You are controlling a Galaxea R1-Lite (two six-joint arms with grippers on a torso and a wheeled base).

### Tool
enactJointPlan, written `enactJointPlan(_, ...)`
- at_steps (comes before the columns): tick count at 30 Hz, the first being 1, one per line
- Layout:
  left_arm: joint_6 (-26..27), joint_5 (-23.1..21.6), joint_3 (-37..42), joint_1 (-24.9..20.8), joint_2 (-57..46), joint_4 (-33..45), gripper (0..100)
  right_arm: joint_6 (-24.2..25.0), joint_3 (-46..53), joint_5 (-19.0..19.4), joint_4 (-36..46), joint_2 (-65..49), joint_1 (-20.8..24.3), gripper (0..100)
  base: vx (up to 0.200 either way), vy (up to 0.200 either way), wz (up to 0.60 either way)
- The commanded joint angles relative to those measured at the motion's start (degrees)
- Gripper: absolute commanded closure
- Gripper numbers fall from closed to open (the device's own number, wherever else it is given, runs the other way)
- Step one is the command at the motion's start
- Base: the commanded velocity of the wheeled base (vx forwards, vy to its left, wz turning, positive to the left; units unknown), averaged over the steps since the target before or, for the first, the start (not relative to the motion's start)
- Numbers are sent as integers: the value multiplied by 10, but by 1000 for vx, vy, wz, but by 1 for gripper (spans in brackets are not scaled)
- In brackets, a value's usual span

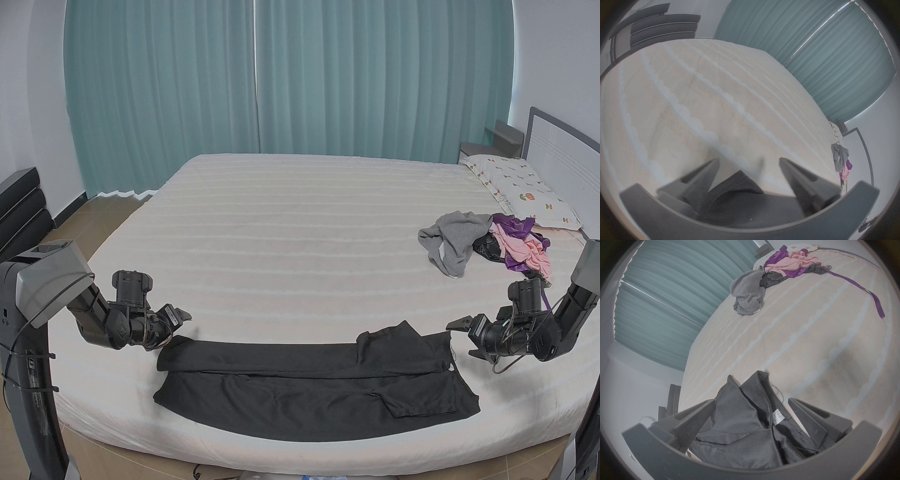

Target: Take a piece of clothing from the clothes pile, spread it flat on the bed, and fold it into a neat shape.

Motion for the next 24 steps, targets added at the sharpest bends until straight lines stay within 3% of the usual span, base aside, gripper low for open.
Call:
enactJointPlan(1, 0, 0, 0, -8, 16, -2, 100, 0, -4, 1, 0, 4, -2, 0, 0, 0, 0)
enactJointPlan(9, -5, 8, 2, 3, 10, -1, 100, 1, -36, 1, 0, 38, -1, 0, 0, 0, 0)
enactJointPlan(17, -63, 13, -3, 14, -17, -4, 100, 1, -86, 1, 0, 89, 8, 0, 0, 0, 0)
enactJointPlan(24, -73, 16, 2, 15, -28, -3, 100, -4, -124, -4, 0, 126, 10, 0, 0, 0, 0)
